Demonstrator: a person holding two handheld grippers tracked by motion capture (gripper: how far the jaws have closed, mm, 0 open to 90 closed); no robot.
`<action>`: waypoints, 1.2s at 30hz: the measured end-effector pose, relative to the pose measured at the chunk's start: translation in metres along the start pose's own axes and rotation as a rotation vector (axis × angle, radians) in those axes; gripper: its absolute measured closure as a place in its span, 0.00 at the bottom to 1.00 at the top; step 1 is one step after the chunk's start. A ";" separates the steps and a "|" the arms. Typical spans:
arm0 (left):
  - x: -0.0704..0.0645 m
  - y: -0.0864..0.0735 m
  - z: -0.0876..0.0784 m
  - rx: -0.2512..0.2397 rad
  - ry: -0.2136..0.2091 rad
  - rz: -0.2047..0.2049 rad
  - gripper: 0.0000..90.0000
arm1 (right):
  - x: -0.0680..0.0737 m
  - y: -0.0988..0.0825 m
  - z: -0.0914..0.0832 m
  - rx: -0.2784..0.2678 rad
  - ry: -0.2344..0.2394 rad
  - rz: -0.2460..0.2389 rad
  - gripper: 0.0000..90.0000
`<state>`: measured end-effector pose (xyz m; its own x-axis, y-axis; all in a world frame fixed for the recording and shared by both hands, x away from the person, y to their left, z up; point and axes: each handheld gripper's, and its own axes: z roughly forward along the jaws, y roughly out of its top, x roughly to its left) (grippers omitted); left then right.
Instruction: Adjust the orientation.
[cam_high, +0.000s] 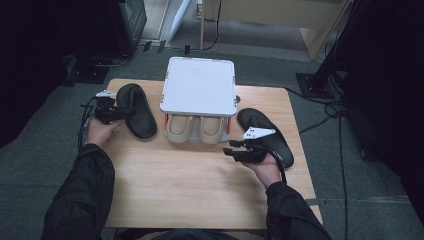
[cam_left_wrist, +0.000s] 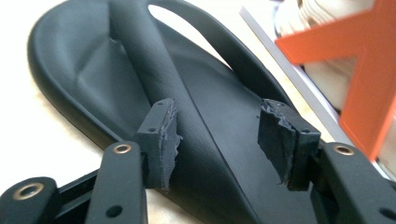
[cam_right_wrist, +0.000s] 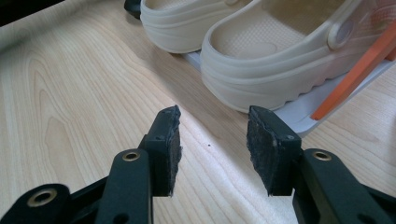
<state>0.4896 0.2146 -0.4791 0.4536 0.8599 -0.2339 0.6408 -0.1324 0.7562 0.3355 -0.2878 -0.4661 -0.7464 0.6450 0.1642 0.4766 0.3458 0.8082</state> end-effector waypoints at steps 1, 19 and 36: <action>0.001 0.000 0.000 -0.005 0.003 -0.001 0.53 | 0.001 -0.001 -0.001 -0.001 -0.001 0.004 0.61; 0.014 -0.007 0.007 0.041 0.000 -0.058 0.71 | 0.001 -0.004 -0.004 -0.005 -0.004 0.002 0.61; -0.003 -0.032 -0.020 0.076 -0.053 -0.061 0.72 | -0.001 0.010 0.008 0.001 0.033 -0.031 0.62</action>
<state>0.4552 0.2258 -0.4899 0.4434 0.8403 -0.3119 0.7126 -0.1194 0.6913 0.3444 -0.2795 -0.4622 -0.7757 0.6109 0.1581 0.4539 0.3661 0.8123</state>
